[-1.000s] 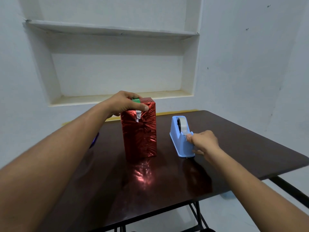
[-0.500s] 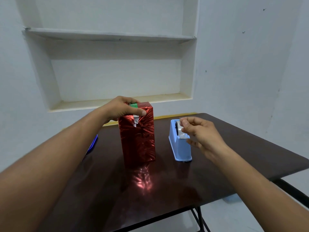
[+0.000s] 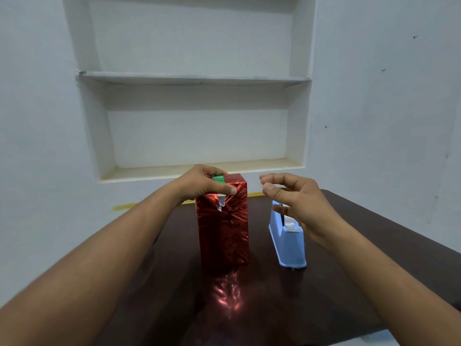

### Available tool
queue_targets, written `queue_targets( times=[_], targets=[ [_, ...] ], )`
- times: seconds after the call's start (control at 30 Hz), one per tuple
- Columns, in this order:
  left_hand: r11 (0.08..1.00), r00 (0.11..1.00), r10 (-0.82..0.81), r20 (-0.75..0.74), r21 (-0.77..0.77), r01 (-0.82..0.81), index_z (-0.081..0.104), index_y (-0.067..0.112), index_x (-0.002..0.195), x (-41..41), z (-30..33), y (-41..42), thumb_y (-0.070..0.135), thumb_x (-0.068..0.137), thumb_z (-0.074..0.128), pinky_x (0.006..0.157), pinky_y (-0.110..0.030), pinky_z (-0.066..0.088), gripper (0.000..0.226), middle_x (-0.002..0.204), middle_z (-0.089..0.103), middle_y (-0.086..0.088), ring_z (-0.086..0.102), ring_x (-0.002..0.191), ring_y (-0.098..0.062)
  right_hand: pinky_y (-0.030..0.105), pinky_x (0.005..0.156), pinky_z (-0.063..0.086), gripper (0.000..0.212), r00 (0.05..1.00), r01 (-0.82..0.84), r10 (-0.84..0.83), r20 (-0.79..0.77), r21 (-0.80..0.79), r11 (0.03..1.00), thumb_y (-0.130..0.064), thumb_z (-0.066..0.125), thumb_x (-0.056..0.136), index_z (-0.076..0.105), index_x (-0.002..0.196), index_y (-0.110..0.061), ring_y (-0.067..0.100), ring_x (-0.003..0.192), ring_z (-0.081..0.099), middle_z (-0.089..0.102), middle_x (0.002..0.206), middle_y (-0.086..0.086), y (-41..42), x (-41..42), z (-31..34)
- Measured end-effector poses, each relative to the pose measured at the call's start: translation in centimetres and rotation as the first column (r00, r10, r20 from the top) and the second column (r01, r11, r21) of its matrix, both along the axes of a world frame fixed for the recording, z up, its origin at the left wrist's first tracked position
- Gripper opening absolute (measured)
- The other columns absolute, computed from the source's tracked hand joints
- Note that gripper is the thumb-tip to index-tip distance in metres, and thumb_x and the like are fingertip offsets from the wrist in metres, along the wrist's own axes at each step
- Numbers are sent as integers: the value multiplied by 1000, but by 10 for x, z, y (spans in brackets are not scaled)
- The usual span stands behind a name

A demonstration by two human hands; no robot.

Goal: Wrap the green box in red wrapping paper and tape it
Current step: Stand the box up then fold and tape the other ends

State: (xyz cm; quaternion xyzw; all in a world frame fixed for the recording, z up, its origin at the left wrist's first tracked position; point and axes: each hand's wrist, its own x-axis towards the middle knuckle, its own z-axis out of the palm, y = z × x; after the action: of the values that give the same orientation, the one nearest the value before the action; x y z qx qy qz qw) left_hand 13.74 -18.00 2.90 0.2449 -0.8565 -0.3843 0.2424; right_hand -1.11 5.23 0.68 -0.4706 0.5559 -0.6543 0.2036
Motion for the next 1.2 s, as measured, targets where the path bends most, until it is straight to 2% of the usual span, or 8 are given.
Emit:
queue_targets(
  times=[0.27, 0.43, 0.57, 0.67, 0.77, 0.87, 1.0, 1.2],
  targets=[
    [1000, 1000, 6, -15, -10, -6, 75, 22, 122, 1, 2, 6, 47, 62, 97, 83, -24, 49, 69, 109, 76, 4, 70, 102, -10, 35, 79, 60, 22, 985, -161, 166, 49, -102, 982, -8, 65, 98, 72, 115, -20, 17, 93, 72, 76, 112, 5, -55, 23, 45],
    [999, 999, -43, -24, -7, 43, 78, 22, 116, 4, 6, 14, 23, 76, 91, 72, -3, 46, 41, 98, 78, 9, 65, 84, 13, 38, 75, 57, 17, 953, -240, 244, 178, -42, 970, -17, 62, 97, 73, 109, -22, 19, 91, 69, 73, 101, -2, -119, 31, 72],
    [998, 998, -50, -49, 40, 52, 78, 9, 110, 5, 5, 15, 14, 78, 90, 67, -3, 46, 34, 77, 76, 10, 68, 78, 5, 35, 73, 58, 16, 935, -268, 256, 244, 18, 963, -23, 61, 97, 75, 104, -17, 18, 83, 64, 67, 95, 2, -139, 26, 66],
    [998, 999, -39, -5, 55, 40, 78, 13, 109, 5, 8, 15, 24, 75, 92, 80, -12, 49, 38, 86, 78, 5, 71, 86, 1, 36, 78, 61, 19, 908, -281, 260, 328, 20, 959, -21, 61, 96, 76, 102, -11, 14, 73, 63, 65, 89, 5, -142, 18, 62],
    [996, 999, -22, 32, 83, 19, 67, 24, 129, 7, 8, 7, 47, 59, 98, 108, -32, 47, 81, 120, 75, 1, 67, 114, -7, 46, 92, 60, 19, 901, -281, 248, 356, 44, 959, -18, 62, 95, 76, 101, -7, 15, 74, 63, 64, 92, 9, -144, 13, 61],
    [990, 996, 40, -80, 136, -28, 46, 28, 151, 13, 20, 11, 48, 69, 92, 100, -32, 42, 96, 147, 48, 4, 51, 129, -14, 44, 91, 60, 18, 911, -277, 240, 336, 65, 959, -17, 61, 95, 76, 99, -9, 17, 77, 64, 65, 91, 8, -145, 14, 61],
    [965, 932, 183, -312, -124, -231, 58, 32, 142, 18, 45, 9, 38, 93, 74, 92, -33, 42, 53, 140, 56, 4, 54, 126, -18, 50, 96, 58, 17, 912, -288, 254, 322, 64, 955, -15, 59, 93, 74, 100, -10, 15, 73, 64, 65, 89, 7, -146, 13, 60],
    [727, 951, 243, -192, -612, -310, 81, 27, 103, 11, 71, 6, 35, 88, 81, 74, -23, 51, 17, 95, 72, 11, 65, 89, -8, 49, 93, 59, 20, 904, -286, 251, 347, 54, 957, -13, 55, 90, 72, 98, -7, 16, 70, 63, 65, 86, 9, -146, 12, 60]
  ],
)
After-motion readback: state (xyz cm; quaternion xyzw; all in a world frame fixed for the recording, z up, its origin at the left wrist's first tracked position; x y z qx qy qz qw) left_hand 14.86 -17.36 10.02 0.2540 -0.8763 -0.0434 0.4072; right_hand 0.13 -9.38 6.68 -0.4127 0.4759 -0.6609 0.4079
